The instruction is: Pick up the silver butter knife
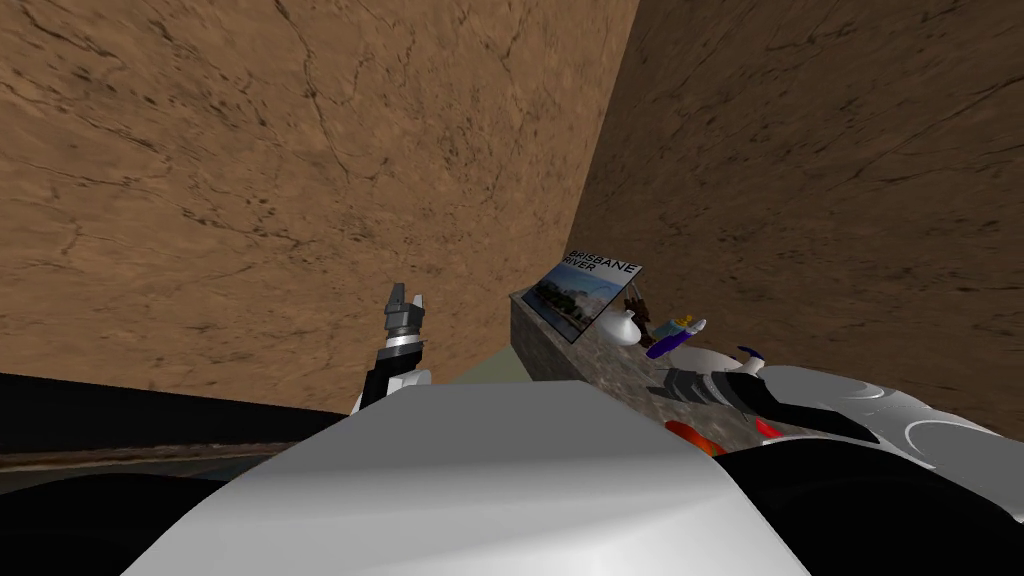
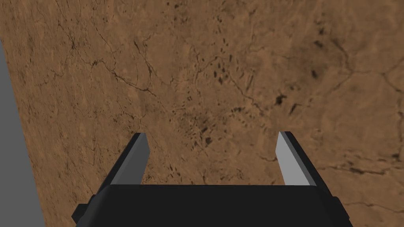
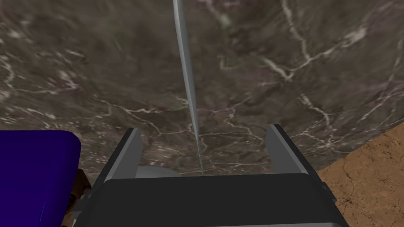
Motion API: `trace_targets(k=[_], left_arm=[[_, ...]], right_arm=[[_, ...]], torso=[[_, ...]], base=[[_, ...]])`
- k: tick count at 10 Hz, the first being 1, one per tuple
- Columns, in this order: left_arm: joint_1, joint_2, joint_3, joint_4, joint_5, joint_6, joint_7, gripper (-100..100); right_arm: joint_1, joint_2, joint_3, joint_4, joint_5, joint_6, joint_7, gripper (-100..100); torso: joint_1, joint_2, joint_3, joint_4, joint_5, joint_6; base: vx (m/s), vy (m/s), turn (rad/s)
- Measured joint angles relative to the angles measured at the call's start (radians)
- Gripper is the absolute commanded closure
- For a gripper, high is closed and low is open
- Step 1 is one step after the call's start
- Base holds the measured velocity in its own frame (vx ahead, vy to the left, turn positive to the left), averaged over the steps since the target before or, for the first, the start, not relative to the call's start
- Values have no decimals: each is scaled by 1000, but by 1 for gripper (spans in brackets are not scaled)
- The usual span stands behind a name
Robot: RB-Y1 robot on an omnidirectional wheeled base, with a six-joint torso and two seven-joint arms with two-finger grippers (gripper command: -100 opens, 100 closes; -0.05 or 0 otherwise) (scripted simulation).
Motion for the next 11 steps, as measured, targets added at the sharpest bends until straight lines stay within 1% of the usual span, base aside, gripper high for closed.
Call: trace_targets(k=[1, 3, 5, 9, 11], left_arm=[[0, 0, 0, 0, 0, 0, 0, 0], [0, 0, 0, 0, 0, 0, 0, 0], [0, 0, 0, 0, 0, 0, 0, 0], [0, 0, 0, 0, 0, 0, 0, 0], [0, 0, 0, 0, 0, 0, 0, 0]], right_arm=[[9, 8, -2, 25, -7, -23, 25, -100], [27, 8, -10, 29, -17, -30, 76, -100], [28, 7, -11, 29, -19, -30, 89, -100], [29, 7, -11, 29, -19, -30, 90, -100], [20, 37, -24, 87, -4, -68, 123, -100]], torso=[[0, 1, 1, 0, 1, -1], [-5, 5, 3, 1, -1, -2], [-5, 5, 3, 1, -1, -2], [-5, 5, 3, 1, -1, -2], [-2, 2, 1, 0, 0, -1]], base=[[13, 14, -43], [-7, -8, 24], [0, 0, -1], [7, 6, -2], [71, 52, -72]])
